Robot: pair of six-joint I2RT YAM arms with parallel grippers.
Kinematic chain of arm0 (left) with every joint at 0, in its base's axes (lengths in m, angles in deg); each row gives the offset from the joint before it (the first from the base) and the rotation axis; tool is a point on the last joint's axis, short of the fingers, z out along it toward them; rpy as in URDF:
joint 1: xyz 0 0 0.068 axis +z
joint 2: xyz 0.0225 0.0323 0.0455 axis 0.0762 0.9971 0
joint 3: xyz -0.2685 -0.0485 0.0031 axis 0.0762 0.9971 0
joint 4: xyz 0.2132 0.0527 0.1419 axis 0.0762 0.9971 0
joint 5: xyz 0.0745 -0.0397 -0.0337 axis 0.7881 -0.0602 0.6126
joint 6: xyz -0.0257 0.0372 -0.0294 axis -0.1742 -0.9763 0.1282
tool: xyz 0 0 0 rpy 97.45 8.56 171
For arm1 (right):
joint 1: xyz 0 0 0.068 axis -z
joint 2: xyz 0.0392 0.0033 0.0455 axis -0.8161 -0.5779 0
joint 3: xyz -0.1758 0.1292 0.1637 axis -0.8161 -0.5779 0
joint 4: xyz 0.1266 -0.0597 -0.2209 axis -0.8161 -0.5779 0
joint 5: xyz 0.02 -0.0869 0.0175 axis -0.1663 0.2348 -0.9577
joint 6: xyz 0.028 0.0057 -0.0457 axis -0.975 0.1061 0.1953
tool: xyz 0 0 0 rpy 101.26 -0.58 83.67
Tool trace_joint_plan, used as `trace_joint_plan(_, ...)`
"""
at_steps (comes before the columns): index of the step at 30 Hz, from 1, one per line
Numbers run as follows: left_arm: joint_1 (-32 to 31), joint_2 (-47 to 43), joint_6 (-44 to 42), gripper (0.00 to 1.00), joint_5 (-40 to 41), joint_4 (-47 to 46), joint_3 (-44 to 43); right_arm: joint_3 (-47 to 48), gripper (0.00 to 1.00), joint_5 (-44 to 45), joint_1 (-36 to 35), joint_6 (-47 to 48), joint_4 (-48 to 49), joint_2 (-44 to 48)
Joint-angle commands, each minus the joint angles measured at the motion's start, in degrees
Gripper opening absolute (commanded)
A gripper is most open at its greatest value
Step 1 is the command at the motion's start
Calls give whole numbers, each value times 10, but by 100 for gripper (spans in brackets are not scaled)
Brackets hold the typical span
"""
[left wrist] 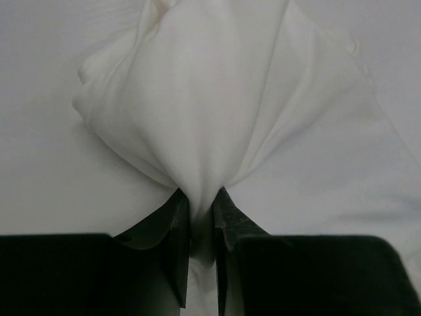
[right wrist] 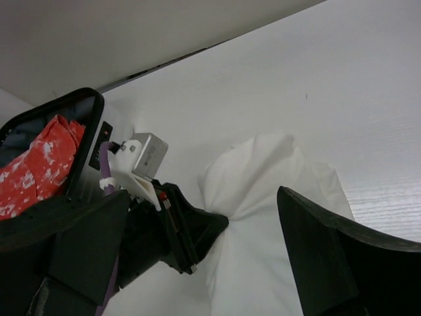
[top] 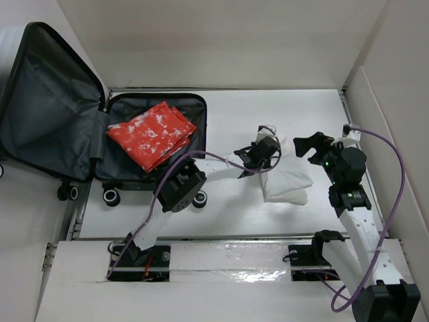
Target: Pack the luggage
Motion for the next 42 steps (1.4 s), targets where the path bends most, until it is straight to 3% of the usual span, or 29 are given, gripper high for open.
trace_joint_plan(1,28,-108,-76,0,36,28,-16,2,99,-35,3,8,38,7)
trace_joint_plan(8,151,-278,-107,0,21,109,31,0,99,-54,3,6,38,11)
trace_joint_plan(14,357,-405,-82,0,-22,119,152,-5,99,-54,3,3,42,21)
trace_joint_plan(15,417,-419,-70,0,-44,113,190,-4,100,-55,3,5,40,22)
trace_joint_plan(20,594,-497,-30,0,-136,64,319,-9,99,-70,-3,-1,53,18)
trace_joint_plan(23,650,-510,-38,0,-144,54,366,-6,100,-82,-3,0,51,14)
trace_joint_plan(26,666,-492,-46,22,-133,96,360,-7,100,-87,-3,1,52,14)
trace_joint_plan(27,666,-489,-43,37,-118,110,348,-5,100,-90,-3,2,52,14)
trace_joint_plan(28,666,-489,-42,45,-117,121,345,-4,100,-91,-3,4,49,15)
trace_joint_plan(30,666,-518,-36,60,-113,135,347,-4,100,-90,-3,6,49,20)
trace_joint_plan(31,666,-535,-32,62,-113,136,352,-5,98,-91,-3,6,49,21)
trace_joint_plan(32,666,-575,-28,62,-112,137,354,-4,94,-96,-3,6,49,22)
trace_joint_plan(34,666,-621,-16,61,-104,141,359,-5,67,-103,-3,8,53,21)
trace_joint_plan(35,666,-669,-11,59,-98,148,360,-4,45,-111,-8,9,54,21)
trace_joint_plan(36,666,-696,-4,51,-72,154,363,-4,19,-112,-8,12,53,21)
trace_joint_plan(37,659,-722,3,41,-50,160,364,-1,12,-115,-8,14,50,18)
trace_joint_plan(38,653,-787,26,18,22,182,366,0,6,-118,-14,17,50,18)
trace_joint_plan(39,648,-826,36,8,60,189,377,1,6,-119,-14,20,50,17)
trace_joint_plan(40,648,-863,41,0,91,189,390,0,6,-119,-14,20,50,16)
trace_joint_plan(42,648,-974,47,0,159,175,426,3,6,-123,-20,22,50,14)
